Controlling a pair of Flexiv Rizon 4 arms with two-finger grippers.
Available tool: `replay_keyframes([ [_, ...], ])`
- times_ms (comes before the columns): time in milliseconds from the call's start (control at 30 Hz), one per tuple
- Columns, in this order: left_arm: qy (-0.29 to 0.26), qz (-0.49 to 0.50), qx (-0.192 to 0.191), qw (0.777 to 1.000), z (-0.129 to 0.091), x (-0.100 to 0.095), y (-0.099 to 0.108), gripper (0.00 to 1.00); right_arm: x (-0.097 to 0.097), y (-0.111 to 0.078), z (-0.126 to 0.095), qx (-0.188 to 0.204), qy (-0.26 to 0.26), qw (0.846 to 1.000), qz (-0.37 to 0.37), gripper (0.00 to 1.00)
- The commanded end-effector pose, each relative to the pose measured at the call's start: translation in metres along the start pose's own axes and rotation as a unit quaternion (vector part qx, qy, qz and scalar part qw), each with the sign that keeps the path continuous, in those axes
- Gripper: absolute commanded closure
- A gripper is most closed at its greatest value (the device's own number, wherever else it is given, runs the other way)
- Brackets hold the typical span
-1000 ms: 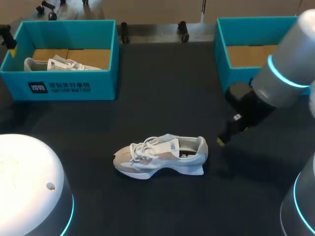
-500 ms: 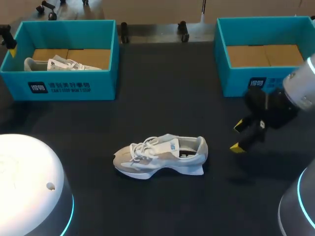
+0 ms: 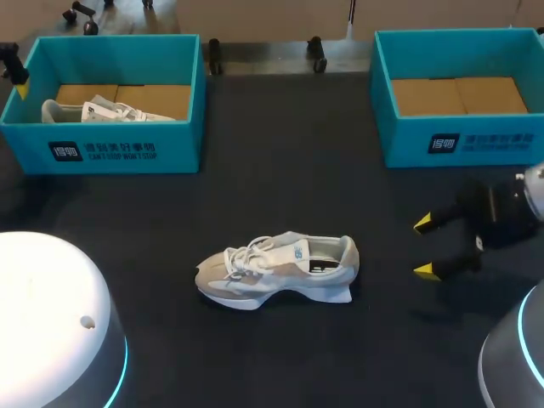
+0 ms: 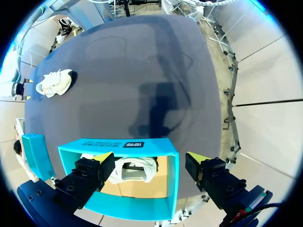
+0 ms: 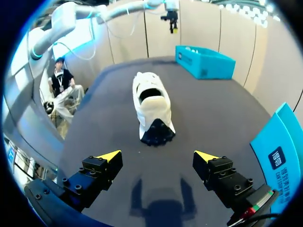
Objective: Take the shoe out of the shoebox, open the shoe tongue, remove and reinsert the insole, then place the shoe into the shoebox
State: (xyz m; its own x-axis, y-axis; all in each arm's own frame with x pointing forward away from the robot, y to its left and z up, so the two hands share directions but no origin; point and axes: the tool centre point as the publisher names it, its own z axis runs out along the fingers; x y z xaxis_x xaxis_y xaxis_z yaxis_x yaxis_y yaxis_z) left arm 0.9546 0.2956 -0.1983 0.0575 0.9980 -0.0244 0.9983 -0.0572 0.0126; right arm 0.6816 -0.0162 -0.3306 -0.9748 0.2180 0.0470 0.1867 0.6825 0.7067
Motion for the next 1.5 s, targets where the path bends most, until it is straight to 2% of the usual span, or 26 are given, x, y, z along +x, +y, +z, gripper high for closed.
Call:
replay_keyframes([
  [33, 0.001, 0.000, -0.001, 1.000, 0.000, 0.000, -0.001, 0.00, 0.006, -0.004, -0.001, -0.055, -0.010, 0.998, -0.001, 0.00],
  [167, 0.001, 0.000, -0.001, 1.000, 0.000, 0.000, -0.001, 0.00, 0.006, -0.004, -0.001, -0.055, -0.010, 0.998, -0.001, 0.00],
  [533, 0.001, 0.000, -0.001, 1.000, 0.000, 0.000, -0.001, 0.00, -0.020, -0.034, 0.023, -0.098, 0.011, 0.995, -0.014, 0.00],
  [1067, 0.001, 0.000, -0.001, 1.000, 0.000, 0.000, -0.001, 0.00, -0.025, -0.037, 0.028, -0.091, 0.007, 0.996, -0.008, 0.00],
  [1367, 0.001, 0.000, -0.001, 1.000, 0.000, 0.000, -0.001, 0.00, -0.038, -0.067, 0.042, -0.191, 0.028, 0.981, -0.029, 0.00],
  [1500, 0.001, 0.000, -0.001, 1.000, 0.000, 0.000, -0.001, 0.00, -0.039, -0.070, 0.043, -0.203, 0.027, 0.979, -0.027, 0.00],
])
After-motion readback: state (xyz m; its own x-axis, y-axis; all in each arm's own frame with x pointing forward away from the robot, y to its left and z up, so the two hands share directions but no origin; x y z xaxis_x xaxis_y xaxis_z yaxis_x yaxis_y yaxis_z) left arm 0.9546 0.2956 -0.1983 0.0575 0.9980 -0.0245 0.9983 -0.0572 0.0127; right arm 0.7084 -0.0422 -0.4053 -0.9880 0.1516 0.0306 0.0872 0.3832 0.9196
